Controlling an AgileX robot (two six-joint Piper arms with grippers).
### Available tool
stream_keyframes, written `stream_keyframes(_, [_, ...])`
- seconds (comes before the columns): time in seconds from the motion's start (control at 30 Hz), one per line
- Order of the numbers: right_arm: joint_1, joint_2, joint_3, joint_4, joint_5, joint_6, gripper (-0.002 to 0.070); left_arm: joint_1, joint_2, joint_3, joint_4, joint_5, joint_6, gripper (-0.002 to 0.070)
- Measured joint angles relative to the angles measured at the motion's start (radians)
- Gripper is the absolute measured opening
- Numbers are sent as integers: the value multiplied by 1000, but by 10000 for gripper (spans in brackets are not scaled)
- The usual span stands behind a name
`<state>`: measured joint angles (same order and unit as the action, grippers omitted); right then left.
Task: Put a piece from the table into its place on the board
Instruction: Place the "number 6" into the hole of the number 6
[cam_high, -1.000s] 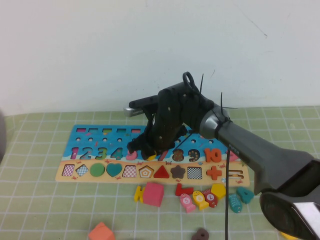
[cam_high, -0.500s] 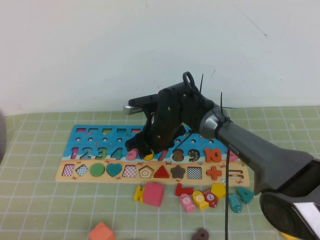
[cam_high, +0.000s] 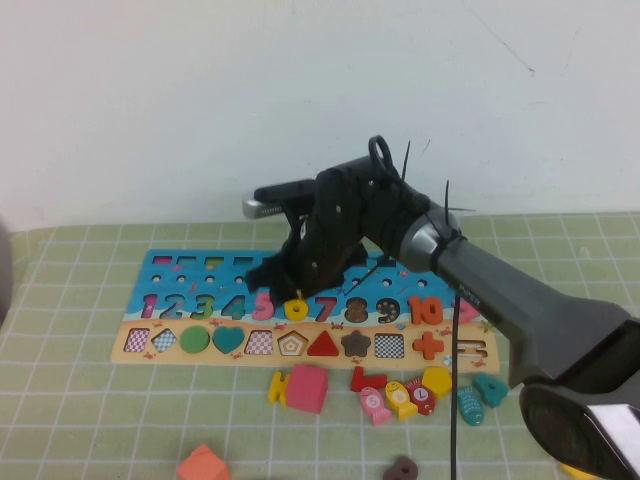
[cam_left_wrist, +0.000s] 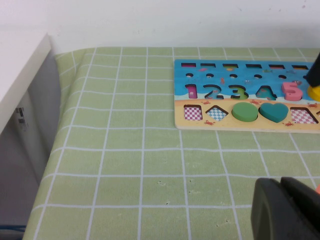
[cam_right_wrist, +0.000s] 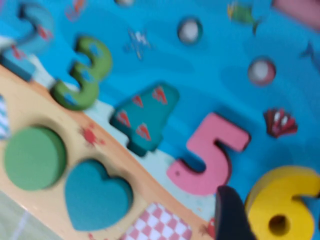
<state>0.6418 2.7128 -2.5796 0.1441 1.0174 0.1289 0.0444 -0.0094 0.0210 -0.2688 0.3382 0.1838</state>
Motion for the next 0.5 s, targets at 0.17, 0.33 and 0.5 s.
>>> stream_keyframes(0.17, [-3,-2,-48,0,-15,0,238,0,0,0,0,0,0,-1])
stream_keyframes(0.33, [-5,-3,-52,23,-56,0,66,0,0,0,14,0,0,-1])
stream_keyframes(0.5, [-5,6,-52,36,-83,0,7,0,0,0,22,0,0,-1])
